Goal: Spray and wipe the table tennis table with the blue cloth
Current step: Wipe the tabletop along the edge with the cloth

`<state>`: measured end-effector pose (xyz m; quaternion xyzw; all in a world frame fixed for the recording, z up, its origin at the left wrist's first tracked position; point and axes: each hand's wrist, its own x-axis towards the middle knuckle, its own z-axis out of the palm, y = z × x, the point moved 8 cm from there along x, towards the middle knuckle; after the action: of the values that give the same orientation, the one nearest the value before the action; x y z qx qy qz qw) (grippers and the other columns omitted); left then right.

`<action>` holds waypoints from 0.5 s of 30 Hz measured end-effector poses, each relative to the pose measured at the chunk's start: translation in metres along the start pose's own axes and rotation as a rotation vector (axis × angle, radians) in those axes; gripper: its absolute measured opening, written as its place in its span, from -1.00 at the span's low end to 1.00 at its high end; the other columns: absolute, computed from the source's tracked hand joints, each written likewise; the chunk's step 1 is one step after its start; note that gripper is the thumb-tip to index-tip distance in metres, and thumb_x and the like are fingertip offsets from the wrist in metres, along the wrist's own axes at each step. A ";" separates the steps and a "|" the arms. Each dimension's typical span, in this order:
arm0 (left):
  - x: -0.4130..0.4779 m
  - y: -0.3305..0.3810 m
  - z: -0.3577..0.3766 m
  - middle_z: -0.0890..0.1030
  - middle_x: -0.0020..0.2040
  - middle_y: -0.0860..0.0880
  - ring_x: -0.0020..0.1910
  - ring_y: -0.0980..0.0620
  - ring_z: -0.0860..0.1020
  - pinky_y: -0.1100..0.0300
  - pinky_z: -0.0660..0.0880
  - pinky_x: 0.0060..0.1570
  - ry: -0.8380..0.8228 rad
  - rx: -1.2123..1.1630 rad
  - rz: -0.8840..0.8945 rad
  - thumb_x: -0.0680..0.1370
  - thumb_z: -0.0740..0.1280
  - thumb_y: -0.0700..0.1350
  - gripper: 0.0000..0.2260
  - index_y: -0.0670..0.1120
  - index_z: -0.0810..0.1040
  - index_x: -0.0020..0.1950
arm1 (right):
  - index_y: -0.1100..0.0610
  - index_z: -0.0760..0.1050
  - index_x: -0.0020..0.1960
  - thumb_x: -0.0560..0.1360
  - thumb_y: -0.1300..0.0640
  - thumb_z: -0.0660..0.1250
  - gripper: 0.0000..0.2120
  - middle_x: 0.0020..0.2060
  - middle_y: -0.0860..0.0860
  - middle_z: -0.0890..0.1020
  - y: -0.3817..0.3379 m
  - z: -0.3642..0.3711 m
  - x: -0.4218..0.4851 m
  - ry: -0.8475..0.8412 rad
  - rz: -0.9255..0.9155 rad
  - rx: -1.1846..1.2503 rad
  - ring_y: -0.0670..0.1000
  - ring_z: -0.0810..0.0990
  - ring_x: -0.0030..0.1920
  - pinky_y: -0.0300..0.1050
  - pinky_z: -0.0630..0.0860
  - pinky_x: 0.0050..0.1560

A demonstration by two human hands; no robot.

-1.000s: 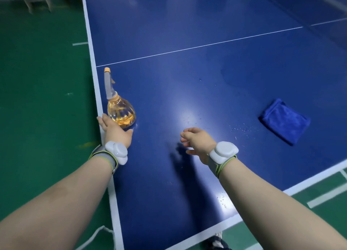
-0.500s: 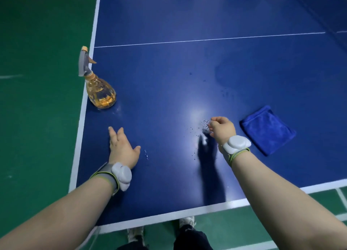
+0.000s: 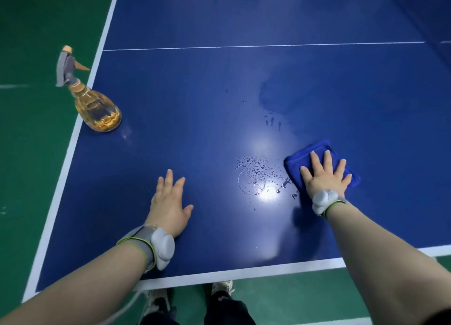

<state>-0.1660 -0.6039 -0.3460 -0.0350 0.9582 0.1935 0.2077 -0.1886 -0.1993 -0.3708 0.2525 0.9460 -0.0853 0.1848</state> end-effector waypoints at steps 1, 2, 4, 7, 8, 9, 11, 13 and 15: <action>-0.001 0.003 0.005 -0.23 0.56 0.00 0.54 -0.06 -0.22 -0.08 0.02 0.48 -0.019 0.020 0.007 0.58 0.28 -0.01 -0.38 0.00 0.04 0.55 | -0.21 -0.15 0.57 0.62 -0.23 -0.05 -0.43 0.58 -0.09 -0.19 0.002 0.001 0.002 -0.002 0.000 -0.029 0.22 -0.30 0.55 0.32 -0.24 0.47; -0.001 0.005 0.008 -0.23 0.56 0.01 0.54 -0.06 -0.23 -0.08 0.02 0.47 -0.036 0.038 0.009 0.58 0.27 0.00 -0.38 0.01 0.04 0.55 | -0.23 -0.16 0.57 0.61 -0.26 -0.07 -0.42 0.58 -0.09 -0.20 0.003 0.001 0.003 0.004 0.007 -0.037 0.24 -0.31 0.54 0.34 -0.25 0.47; -0.001 0.007 0.013 -0.21 0.57 0.02 0.54 -0.06 -0.23 -0.09 0.01 0.48 -0.054 0.064 0.011 0.59 0.26 0.01 -0.40 0.01 0.05 0.55 | -0.23 -0.16 0.57 0.59 -0.30 -0.11 -0.41 0.58 -0.08 -0.21 0.000 0.001 0.003 0.020 0.035 -0.026 0.25 -0.30 0.54 0.37 -0.25 0.46; 0.001 0.009 0.019 -0.19 0.57 0.02 0.54 -0.06 -0.21 -0.10 0.01 0.49 -0.075 0.087 0.003 0.60 0.24 0.02 -0.42 0.01 0.06 0.55 | -0.18 -0.18 0.58 0.59 -0.29 -0.14 -0.39 0.58 -0.03 -0.23 -0.015 0.004 -0.003 0.034 0.071 -0.012 0.29 -0.29 0.53 0.42 -0.24 0.44; 0.002 0.010 0.021 -0.19 0.57 0.01 0.54 -0.06 -0.21 -0.09 0.00 0.49 -0.079 0.095 0.002 0.60 0.23 0.02 -0.42 0.01 0.06 0.55 | -0.17 -0.19 0.59 0.60 -0.29 -0.14 -0.39 0.58 -0.02 -0.23 -0.024 0.007 -0.007 0.039 0.065 -0.016 0.31 -0.29 0.53 0.44 -0.23 0.43; 0.003 0.011 0.023 -0.18 0.57 0.01 0.55 -0.07 -0.21 -0.08 0.00 0.49 -0.082 0.101 0.002 0.60 0.22 0.03 -0.43 0.01 0.07 0.55 | -0.16 -0.20 0.59 0.60 -0.29 -0.14 -0.38 0.58 0.00 -0.24 -0.035 0.009 -0.011 0.045 0.040 -0.029 0.33 -0.28 0.53 0.45 -0.22 0.43; 0.005 0.016 0.027 -0.17 0.57 0.00 0.55 -0.08 -0.19 -0.09 0.00 0.50 -0.089 0.115 0.001 0.60 0.21 0.04 -0.44 0.01 0.08 0.55 | -0.14 -0.21 0.59 0.59 -0.30 -0.12 -0.36 0.58 0.02 -0.25 -0.063 0.018 -0.024 0.041 -0.060 -0.058 0.35 -0.29 0.52 0.47 -0.23 0.41; 0.009 0.021 0.029 -0.16 0.57 0.00 0.55 -0.09 -0.18 -0.11 -0.01 0.49 -0.087 0.142 0.000 0.61 0.19 0.04 -0.46 0.01 0.08 0.55 | -0.14 -0.23 0.58 0.59 -0.31 -0.10 -0.35 0.57 0.03 -0.27 -0.100 0.033 -0.045 0.018 -0.208 -0.084 0.37 -0.31 0.51 0.47 -0.29 0.40; 0.011 0.027 0.029 -0.15 0.58 0.00 0.55 -0.09 -0.17 -0.11 -0.02 0.50 -0.081 0.167 0.007 0.62 0.16 0.04 -0.47 0.01 0.08 0.55 | -0.14 -0.23 0.58 0.57 -0.34 -0.08 -0.32 0.57 0.03 -0.28 -0.138 0.050 -0.073 -0.006 -0.391 -0.138 0.38 -0.33 0.50 0.49 -0.32 0.38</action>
<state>-0.1691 -0.5678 -0.3656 -0.0063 0.9619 0.1151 0.2479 -0.1844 -0.3630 -0.3782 0.0506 0.9800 -0.0552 0.1846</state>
